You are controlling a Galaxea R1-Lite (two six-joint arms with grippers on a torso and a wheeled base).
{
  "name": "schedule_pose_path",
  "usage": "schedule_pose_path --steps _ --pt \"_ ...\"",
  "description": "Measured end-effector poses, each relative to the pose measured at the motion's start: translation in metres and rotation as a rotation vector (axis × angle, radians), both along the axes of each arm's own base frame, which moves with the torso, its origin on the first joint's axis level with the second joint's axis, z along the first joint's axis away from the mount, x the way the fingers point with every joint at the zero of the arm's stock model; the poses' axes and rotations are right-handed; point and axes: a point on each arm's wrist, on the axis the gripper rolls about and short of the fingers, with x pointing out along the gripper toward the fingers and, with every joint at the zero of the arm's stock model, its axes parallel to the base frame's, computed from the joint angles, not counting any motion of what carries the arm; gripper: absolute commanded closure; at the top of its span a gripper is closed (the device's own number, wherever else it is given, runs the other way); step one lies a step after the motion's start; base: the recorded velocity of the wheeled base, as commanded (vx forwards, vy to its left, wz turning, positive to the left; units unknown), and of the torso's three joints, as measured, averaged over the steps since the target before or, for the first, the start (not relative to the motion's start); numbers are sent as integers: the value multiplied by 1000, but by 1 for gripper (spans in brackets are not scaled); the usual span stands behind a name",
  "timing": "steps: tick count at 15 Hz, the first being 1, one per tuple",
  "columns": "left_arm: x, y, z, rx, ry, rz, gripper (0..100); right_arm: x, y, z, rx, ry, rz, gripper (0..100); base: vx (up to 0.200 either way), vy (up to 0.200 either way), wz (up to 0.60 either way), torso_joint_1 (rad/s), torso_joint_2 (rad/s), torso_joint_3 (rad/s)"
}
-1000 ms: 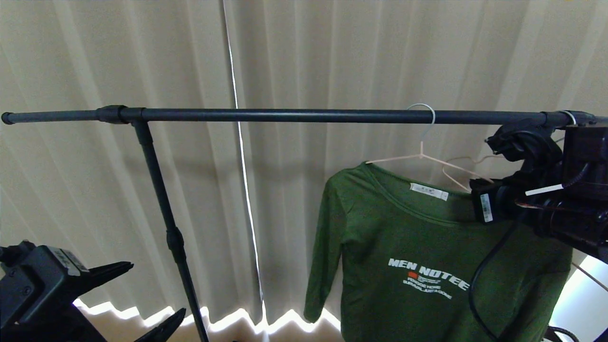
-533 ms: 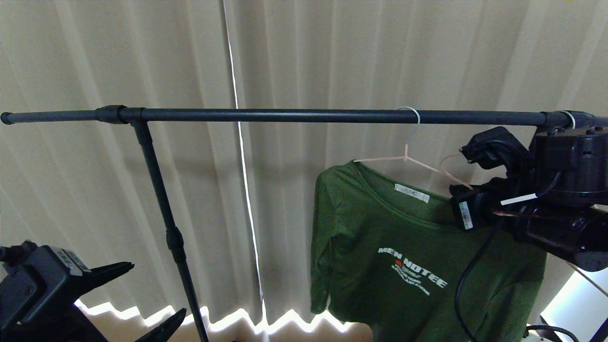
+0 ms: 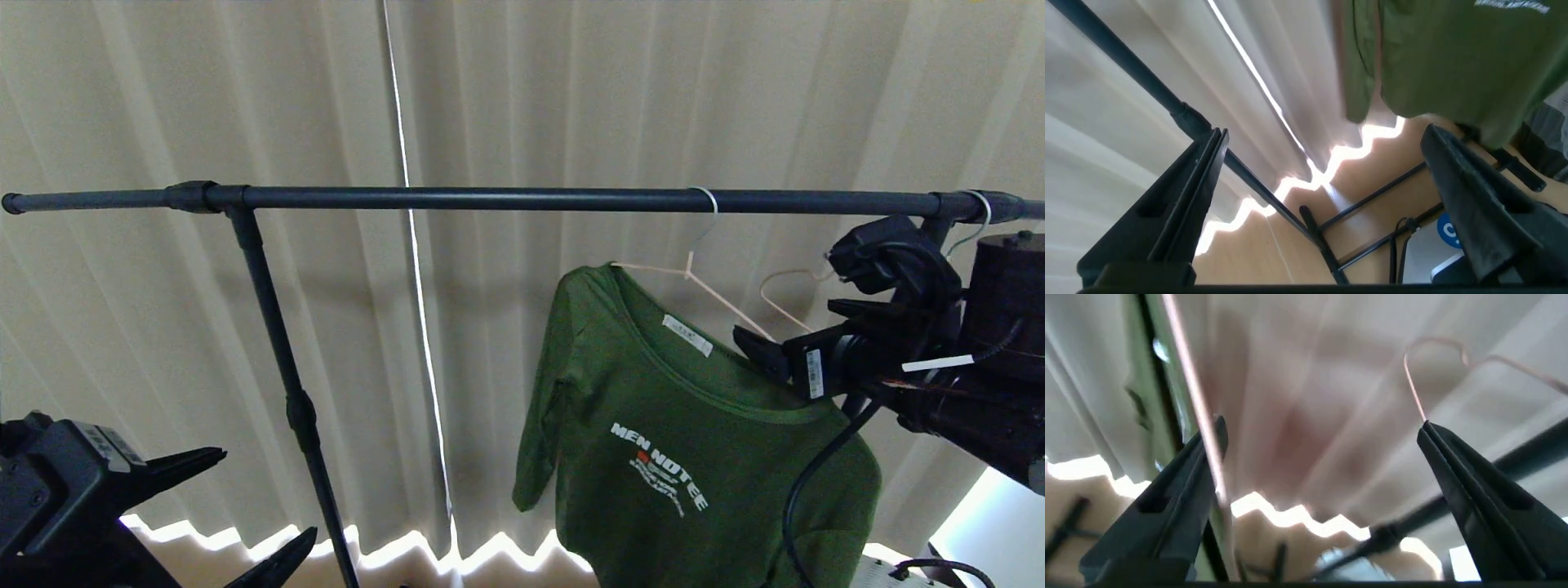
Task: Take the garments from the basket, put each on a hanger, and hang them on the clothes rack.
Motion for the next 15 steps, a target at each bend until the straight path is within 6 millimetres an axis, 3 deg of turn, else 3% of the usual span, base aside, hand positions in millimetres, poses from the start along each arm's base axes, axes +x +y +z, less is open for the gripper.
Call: schedule_pose_path --steps 3,11,15 --pt "-1 1 1 -5 -7 1 0 -12 -3 -3 58 -45 125 0 0 0 0 0 0 0" --pt "-6 5 2 -22 -25 9 0 -63 -31 9 109 -146 124 0 0 0 0 0 0 0" --pt "-22 17 -7 -37 -45 26 0 -104 -62 -15 61 -31 33 0 0 0 0 0 0 0"
